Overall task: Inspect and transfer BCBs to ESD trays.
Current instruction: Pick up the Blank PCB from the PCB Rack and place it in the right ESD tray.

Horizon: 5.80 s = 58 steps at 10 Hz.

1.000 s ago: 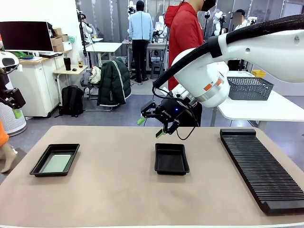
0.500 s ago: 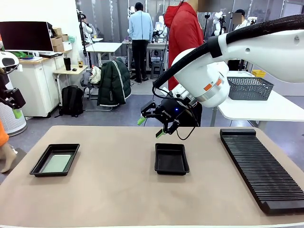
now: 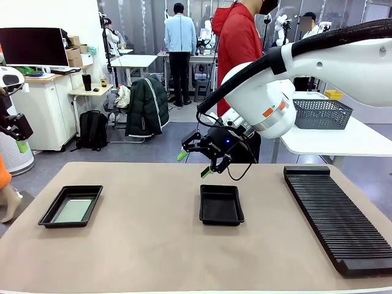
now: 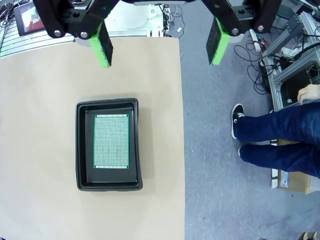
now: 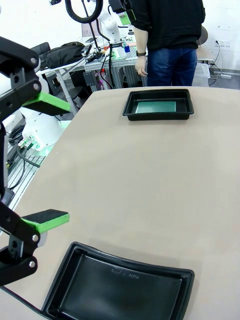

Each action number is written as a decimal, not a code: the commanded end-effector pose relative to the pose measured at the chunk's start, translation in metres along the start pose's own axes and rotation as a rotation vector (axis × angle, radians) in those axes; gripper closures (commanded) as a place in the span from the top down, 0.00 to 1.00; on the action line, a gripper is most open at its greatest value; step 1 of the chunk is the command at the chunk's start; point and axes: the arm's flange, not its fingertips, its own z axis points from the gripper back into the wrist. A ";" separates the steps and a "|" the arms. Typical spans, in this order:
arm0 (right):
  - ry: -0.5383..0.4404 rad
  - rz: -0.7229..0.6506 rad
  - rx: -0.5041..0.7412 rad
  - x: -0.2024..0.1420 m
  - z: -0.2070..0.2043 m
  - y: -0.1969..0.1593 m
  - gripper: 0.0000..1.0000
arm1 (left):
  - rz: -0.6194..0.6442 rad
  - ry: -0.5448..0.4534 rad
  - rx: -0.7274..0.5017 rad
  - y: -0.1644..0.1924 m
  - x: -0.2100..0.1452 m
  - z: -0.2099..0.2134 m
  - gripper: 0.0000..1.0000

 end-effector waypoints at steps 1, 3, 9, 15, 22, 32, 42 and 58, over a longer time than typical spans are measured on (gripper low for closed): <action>-0.009 -0.013 -0.018 -0.001 0.000 0.002 1.00 | 0.002 -0.005 0.000 0.000 -0.001 0.000 1.00; -0.009 -0.013 -0.018 -0.001 0.000 0.002 1.00 | 0.002 -0.005 0.000 0.000 -0.001 0.000 1.00; -0.009 -0.013 -0.018 -0.001 0.000 0.002 1.00 | 0.002 -0.005 0.000 0.000 -0.001 0.000 1.00; -0.009 -0.013 -0.018 -0.001 0.000 0.002 1.00 | 0.002 -0.005 0.000 0.000 -0.001 0.000 1.00; -0.009 -0.013 -0.018 -0.001 0.000 0.002 1.00 | 0.002 -0.005 0.000 0.000 -0.001 0.000 1.00; -0.009 -0.013 -0.018 -0.001 0.000 0.002 1.00 | 0.002 -0.005 0.000 0.000 -0.001 0.000 1.00; -0.009 -0.013 -0.018 -0.001 0.000 0.002 1.00 | 0.002 -0.005 0.000 0.000 -0.001 0.000 1.00; 0.000 0.000 0.000 0.000 0.000 0.000 1.00 | 0.002 -0.005 0.000 0.000 -0.001 0.000 1.00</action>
